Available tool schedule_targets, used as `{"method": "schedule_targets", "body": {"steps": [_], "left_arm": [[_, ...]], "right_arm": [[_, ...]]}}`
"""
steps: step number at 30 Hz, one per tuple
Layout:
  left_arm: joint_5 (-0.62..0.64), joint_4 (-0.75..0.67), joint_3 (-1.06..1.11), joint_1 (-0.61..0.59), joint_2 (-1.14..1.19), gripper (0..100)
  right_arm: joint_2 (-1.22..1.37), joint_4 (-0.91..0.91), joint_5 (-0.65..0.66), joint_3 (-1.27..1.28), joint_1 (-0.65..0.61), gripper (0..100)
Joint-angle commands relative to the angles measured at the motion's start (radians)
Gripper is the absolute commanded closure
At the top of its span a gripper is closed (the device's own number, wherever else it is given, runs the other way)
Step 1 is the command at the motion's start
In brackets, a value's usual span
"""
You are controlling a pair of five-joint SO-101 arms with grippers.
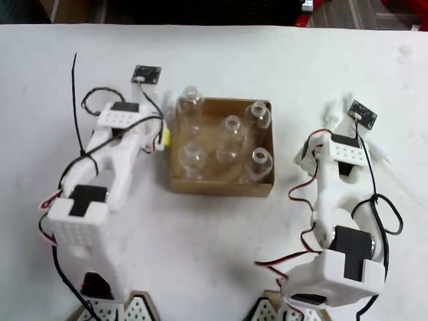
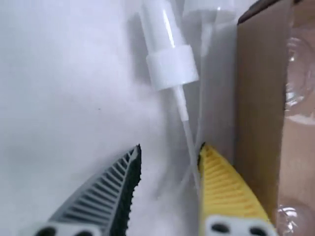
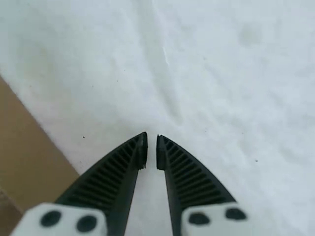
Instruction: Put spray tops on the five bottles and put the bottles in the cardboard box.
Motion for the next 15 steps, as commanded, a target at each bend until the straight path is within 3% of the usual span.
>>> {"method": "schedule_targets", "body": {"steps": [1, 10, 15], "left_arm": [[0.009, 0.075, -0.123, 0.012, 0.028, 91], [0.009, 0.118, -0.166, 0.007, 0.056, 98], [0.006, 0.226, -0.175, -0.071, 0.042, 98]], "right_arm": [[-0.005, -0.012, 0.011, -0.026, 0.002, 98.1], [-0.005, -0.012, 0.014, -0.026, 0.002, 98.1], [-0.005, -0.012, 0.014, -0.026, 0.002, 98.1]]}}
